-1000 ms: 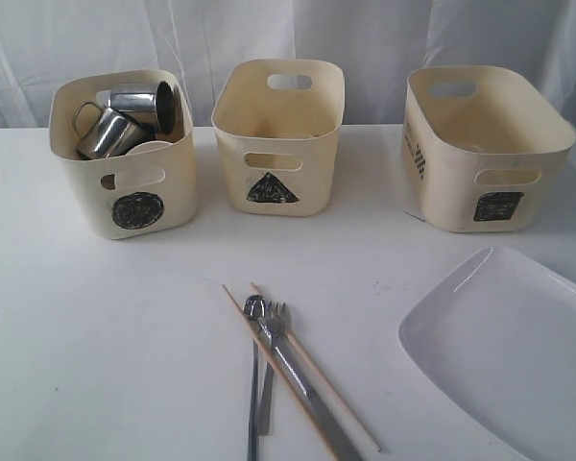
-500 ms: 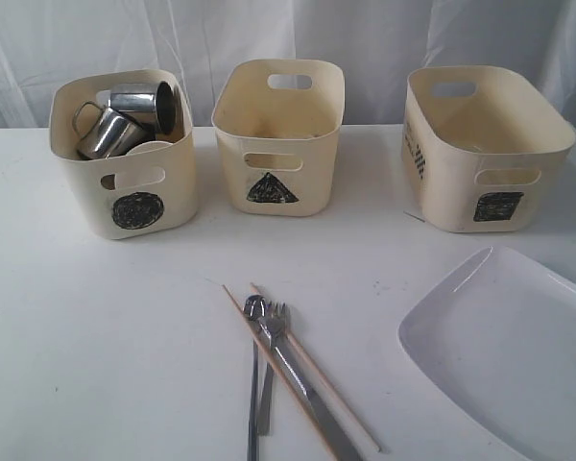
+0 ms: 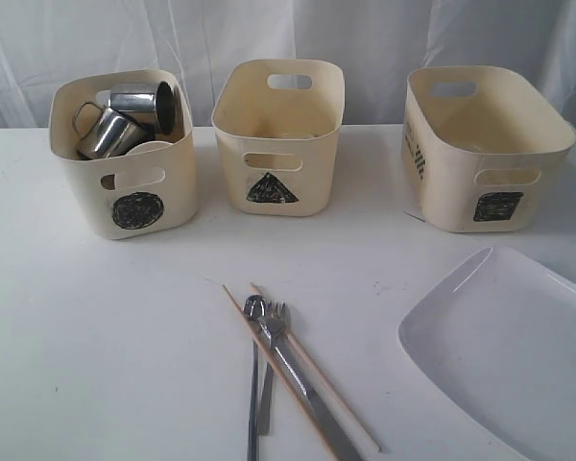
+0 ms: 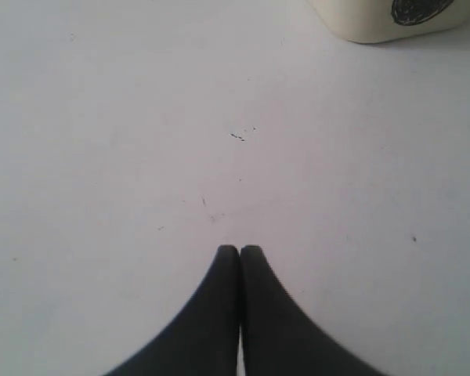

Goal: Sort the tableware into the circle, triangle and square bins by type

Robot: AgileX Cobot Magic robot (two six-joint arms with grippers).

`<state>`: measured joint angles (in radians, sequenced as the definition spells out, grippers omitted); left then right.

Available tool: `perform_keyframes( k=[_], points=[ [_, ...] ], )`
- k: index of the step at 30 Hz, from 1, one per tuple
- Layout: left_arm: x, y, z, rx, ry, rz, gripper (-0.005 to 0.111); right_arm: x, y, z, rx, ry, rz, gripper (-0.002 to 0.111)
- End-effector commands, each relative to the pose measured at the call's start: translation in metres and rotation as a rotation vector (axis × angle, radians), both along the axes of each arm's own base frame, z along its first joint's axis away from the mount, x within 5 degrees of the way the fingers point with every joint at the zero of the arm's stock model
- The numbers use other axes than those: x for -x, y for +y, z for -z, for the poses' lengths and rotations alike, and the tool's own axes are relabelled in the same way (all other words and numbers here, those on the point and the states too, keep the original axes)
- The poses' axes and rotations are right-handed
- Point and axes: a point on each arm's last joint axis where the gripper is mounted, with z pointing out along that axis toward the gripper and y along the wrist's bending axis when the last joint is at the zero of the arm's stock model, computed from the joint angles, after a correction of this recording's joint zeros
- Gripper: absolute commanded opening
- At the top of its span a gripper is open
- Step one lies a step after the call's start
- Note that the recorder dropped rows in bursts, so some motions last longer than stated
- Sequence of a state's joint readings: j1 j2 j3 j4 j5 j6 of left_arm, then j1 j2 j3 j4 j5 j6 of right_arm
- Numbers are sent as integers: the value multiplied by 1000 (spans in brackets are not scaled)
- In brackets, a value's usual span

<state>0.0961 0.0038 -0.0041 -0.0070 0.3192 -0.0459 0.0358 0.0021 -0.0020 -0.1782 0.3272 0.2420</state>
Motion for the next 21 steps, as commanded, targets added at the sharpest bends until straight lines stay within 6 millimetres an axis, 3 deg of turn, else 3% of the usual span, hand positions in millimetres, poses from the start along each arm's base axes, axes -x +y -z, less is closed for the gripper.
perform_keyframes(
  k=[1, 21],
  points=[
    [1, 0, 3, 34, 16, -9, 0, 0, 0, -1, 1, -15, -6, 0],
    [1, 0, 2, 23, 10, -5, 0, 0, 0, -1, 1, -15, -6, 0]
  ],
)
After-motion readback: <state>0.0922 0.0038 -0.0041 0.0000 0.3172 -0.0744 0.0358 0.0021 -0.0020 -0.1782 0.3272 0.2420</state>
